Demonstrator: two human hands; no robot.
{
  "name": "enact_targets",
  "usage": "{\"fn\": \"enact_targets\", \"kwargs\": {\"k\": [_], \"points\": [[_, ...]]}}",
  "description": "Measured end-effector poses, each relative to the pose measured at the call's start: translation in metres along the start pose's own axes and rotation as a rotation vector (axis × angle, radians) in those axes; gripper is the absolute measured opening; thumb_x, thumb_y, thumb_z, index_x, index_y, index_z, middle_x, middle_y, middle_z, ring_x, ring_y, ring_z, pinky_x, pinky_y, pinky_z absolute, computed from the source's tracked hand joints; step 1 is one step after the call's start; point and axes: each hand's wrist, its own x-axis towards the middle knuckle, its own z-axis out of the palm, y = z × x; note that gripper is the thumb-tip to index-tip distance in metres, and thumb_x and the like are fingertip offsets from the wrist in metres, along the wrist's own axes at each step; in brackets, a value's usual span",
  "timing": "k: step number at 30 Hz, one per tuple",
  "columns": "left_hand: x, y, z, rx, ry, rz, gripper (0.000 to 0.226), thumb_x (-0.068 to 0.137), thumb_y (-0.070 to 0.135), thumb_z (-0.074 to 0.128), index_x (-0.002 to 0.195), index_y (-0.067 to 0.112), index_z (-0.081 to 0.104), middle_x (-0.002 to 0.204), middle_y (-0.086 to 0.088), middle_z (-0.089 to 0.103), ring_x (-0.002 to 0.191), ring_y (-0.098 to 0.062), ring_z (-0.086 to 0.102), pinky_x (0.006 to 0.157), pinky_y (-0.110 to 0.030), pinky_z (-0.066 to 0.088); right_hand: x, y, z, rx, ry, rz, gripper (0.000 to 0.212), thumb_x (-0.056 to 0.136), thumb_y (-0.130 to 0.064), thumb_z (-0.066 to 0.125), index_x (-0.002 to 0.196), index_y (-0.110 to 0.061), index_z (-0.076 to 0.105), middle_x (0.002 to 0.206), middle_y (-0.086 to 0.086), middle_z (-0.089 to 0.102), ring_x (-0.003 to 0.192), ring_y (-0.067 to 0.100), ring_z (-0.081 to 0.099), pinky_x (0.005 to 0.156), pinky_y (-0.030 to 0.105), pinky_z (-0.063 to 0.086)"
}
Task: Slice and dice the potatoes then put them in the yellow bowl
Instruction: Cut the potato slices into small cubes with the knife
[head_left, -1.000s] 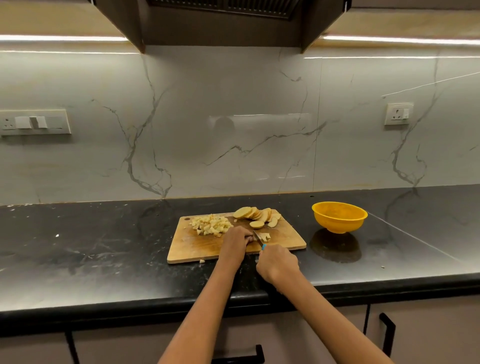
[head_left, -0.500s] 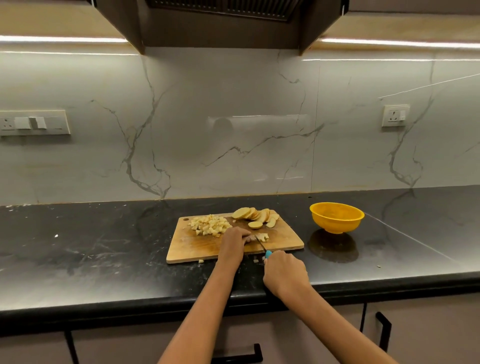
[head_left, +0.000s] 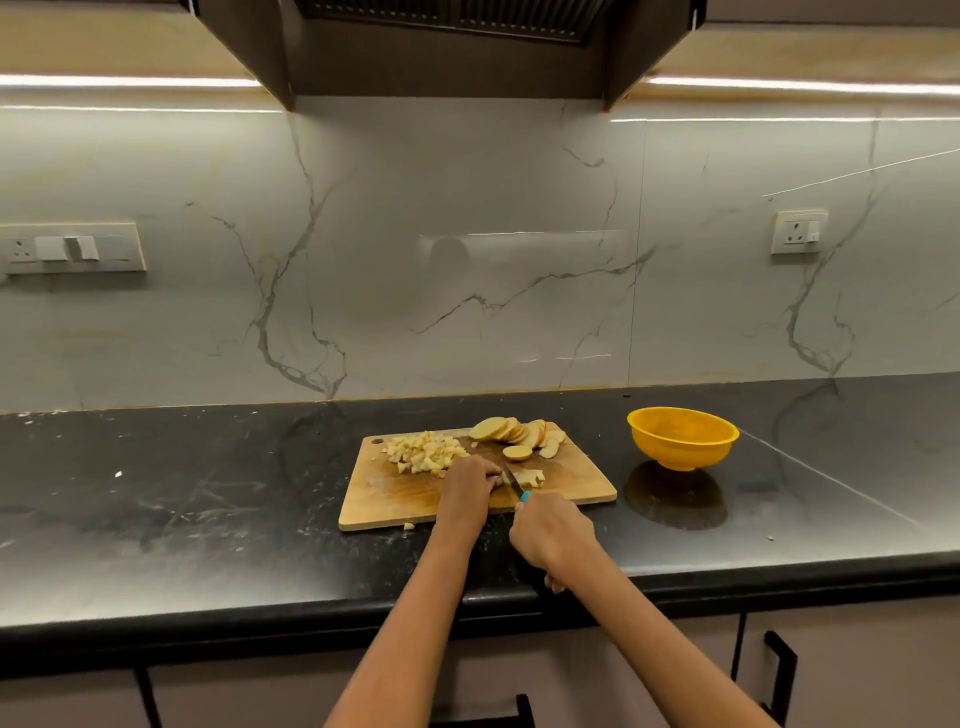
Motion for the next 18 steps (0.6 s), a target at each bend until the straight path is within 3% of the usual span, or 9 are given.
{"fn": "enact_targets", "kwargs": {"k": [4, 5, 7, 9, 14, 18], "points": [[0.002, 0.003, -0.004, 0.058, -0.066, 0.015, 0.019, 0.091, 0.011, 0.055, 0.092, 0.004, 0.073, 0.091, -0.01, 0.071, 0.085, -0.02, 0.063, 0.076, -0.029, 0.045, 0.007, -0.011, -0.009, 0.002, -0.124, 0.039, 0.025, 0.097, -0.012, 0.037, 0.104, 0.002, 0.055, 0.069, 0.012, 0.058, 0.053, 0.023, 0.059, 0.046, 0.026, 0.047], [0.002, 0.003, -0.005, 0.062, -0.079, 0.014, 0.019, 0.09, 0.011, 0.055, 0.091, 0.003, 0.073, 0.09, -0.011, 0.071, 0.083, -0.021, 0.063, 0.073, -0.029, 0.044, 0.009, -0.013, -0.01, -0.004, -0.128, 0.032, 0.026, 0.096, -0.012, 0.037, 0.112, 0.002, 0.054, 0.072, 0.011, 0.058, 0.053, 0.023, 0.06, 0.046, 0.026, 0.048], [0.001, 0.003, -0.005, 0.072, -0.087, 0.015, 0.018, 0.089, 0.009, 0.056, 0.086, 0.002, 0.072, 0.085, -0.012, 0.07, 0.08, -0.024, 0.064, 0.069, -0.027, 0.043, 0.009, -0.018, -0.01, -0.042, -0.103, -0.008, 0.029, 0.096, -0.014, 0.042, 0.119, -0.001, 0.055, 0.098, 0.012, 0.065, 0.083, 0.025, 0.067, 0.069, 0.028, 0.055], [0.0, 0.003, -0.004, 0.086, -0.078, 0.016, 0.018, 0.089, 0.011, 0.057, 0.086, 0.003, 0.073, 0.084, -0.012, 0.071, 0.079, -0.023, 0.065, 0.071, -0.029, 0.048, 0.003, -0.017, -0.005, -0.12, -0.055, -0.033, 0.029, 0.095, -0.016, 0.046, 0.12, -0.005, 0.056, 0.12, 0.011, 0.061, 0.109, 0.025, 0.061, 0.085, 0.029, 0.048], [-0.002, 0.004, -0.003, 0.119, -0.023, 0.017, 0.02, 0.093, 0.018, 0.055, 0.101, 0.009, 0.071, 0.098, -0.006, 0.07, 0.09, -0.016, 0.063, 0.081, -0.026, 0.049, -0.023, 0.005, 0.005, -0.316, 0.049, -0.086, 0.027, 0.096, -0.016, 0.048, 0.12, -0.005, 0.057, 0.12, 0.009, 0.061, 0.108, 0.022, 0.061, 0.083, 0.029, 0.048], [-0.005, 0.004, 0.001, 0.093, 0.05, -0.018, 0.02, 0.094, 0.014, 0.052, 0.099, 0.008, 0.071, 0.098, -0.007, 0.069, 0.083, -0.009, 0.055, 0.078, -0.026, 0.045, -0.022, 0.015, 0.005, -0.091, 0.148, -0.02, 0.03, 0.101, -0.03, 0.04, 0.116, -0.009, 0.055, 0.115, 0.007, 0.063, 0.105, 0.021, 0.061, 0.075, 0.027, 0.04]]}}
